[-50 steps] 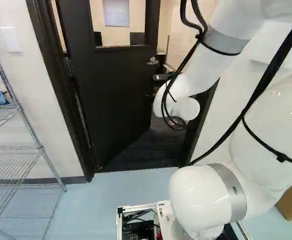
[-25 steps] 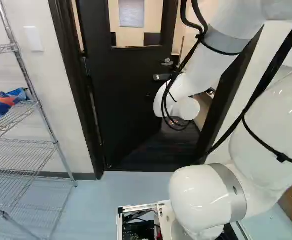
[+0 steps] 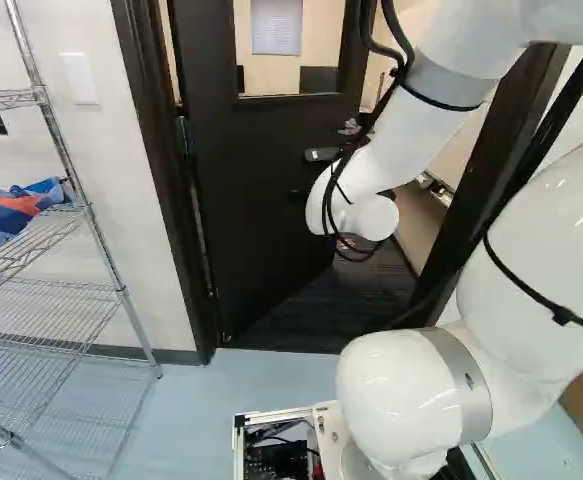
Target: Open the door and move inside
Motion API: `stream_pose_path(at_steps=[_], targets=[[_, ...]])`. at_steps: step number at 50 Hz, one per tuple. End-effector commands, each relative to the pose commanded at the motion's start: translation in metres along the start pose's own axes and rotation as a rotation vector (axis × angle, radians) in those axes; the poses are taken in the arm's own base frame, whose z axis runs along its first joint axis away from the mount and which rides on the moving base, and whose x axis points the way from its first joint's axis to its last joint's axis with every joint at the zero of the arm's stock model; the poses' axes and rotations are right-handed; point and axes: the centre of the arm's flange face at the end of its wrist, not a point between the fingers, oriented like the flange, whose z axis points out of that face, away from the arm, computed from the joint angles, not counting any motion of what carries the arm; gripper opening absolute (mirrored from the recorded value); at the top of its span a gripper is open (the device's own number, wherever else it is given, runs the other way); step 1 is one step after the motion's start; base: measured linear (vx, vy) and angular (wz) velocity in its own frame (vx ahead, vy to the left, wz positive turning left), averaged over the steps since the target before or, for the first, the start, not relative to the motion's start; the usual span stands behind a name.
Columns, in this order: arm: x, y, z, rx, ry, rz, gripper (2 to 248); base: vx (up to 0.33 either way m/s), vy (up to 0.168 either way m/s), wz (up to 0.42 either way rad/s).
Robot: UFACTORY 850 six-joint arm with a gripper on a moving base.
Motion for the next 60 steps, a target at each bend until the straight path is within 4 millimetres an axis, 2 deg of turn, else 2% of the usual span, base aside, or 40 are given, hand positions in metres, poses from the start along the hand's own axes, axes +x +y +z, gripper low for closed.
stream_pose_path(at_steps=[28, 60], targets=[[0.0000, 0.0000, 0.0000, 0.000, 0.000, 0.000, 247, 0.113, 0.002, -0.006], [0.0000, 0.0000, 0.0000, 0.000, 0.000, 0.000, 247, 0.114, 0.032, -0.013]])
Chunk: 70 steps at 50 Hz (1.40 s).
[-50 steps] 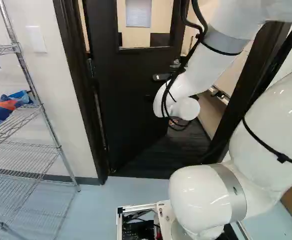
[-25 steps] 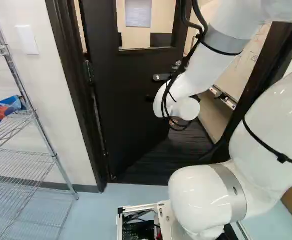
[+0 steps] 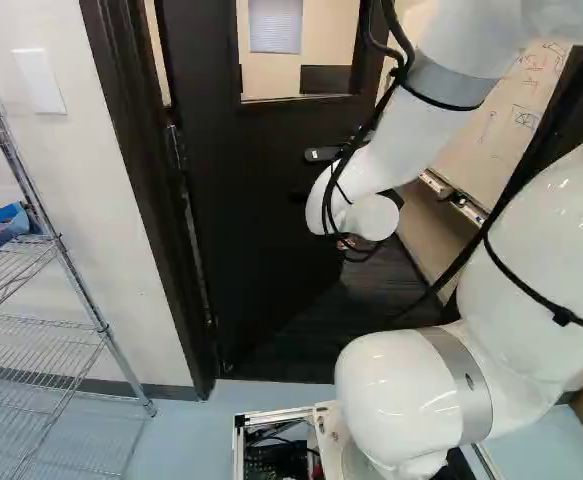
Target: Open the door and move inside
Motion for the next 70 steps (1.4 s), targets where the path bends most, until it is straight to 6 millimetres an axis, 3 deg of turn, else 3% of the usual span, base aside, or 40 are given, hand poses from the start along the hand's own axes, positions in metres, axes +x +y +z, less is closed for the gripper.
stream_pose_path(at_steps=[70], targets=[[0.0018, 0.0002, 0.0045, -0.006, -0.001, 0.007, 247, 0.047, 0.018, -0.006]])
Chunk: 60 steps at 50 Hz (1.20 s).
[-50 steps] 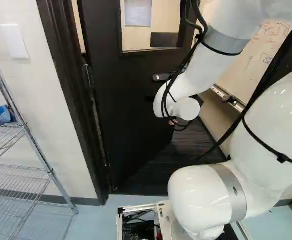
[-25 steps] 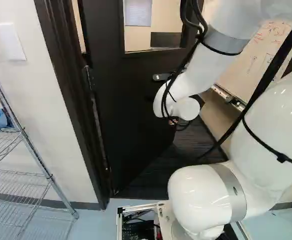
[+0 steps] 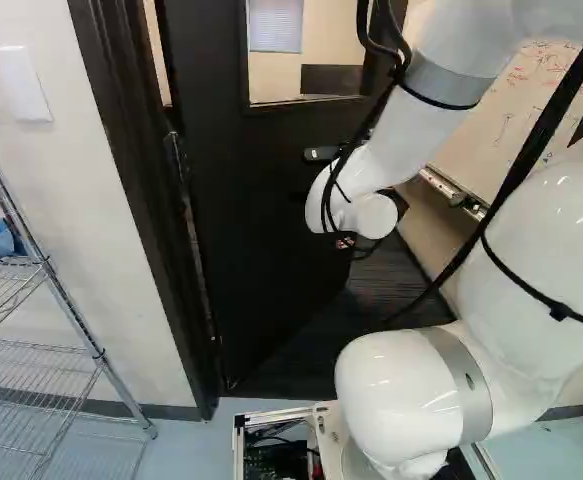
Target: Open the door and move inside
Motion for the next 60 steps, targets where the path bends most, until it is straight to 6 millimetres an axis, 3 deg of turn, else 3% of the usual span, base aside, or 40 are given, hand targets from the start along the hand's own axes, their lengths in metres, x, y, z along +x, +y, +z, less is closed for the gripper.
stream_pose_path(at_steps=[24, 60], targets=[[0.002, 0.003, 0.006, -0.115, -0.001, 0.130, 247, 0.000, 0.000, 0.000], [0.013, -0.014, 0.040, -0.232, -0.011, 0.300, 247, 0.000, 0.000, 0.000]])
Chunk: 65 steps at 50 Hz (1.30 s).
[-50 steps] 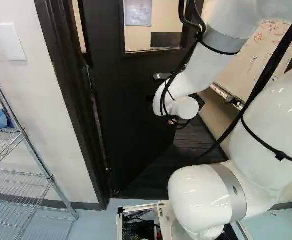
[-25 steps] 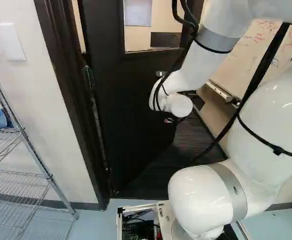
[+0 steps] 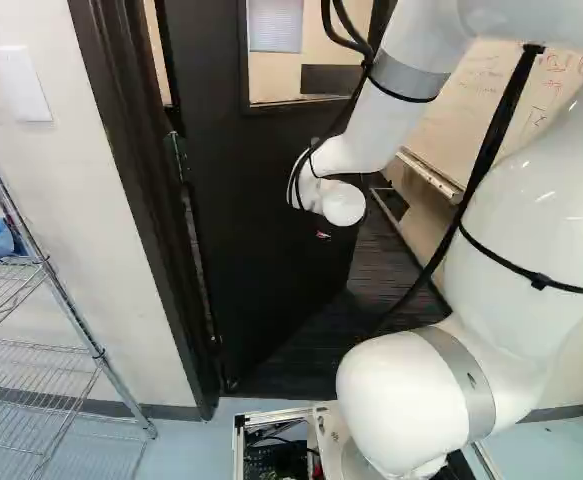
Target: Open the door and move inside
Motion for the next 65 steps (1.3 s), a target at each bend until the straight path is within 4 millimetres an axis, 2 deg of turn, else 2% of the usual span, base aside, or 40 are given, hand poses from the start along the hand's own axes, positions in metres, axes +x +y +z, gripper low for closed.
stream_pose_path(at_steps=[65], targets=[[0.000, -0.090, 0.053, 0.129, -0.011, -0.038, 247, -0.001, -0.001, -0.001]])
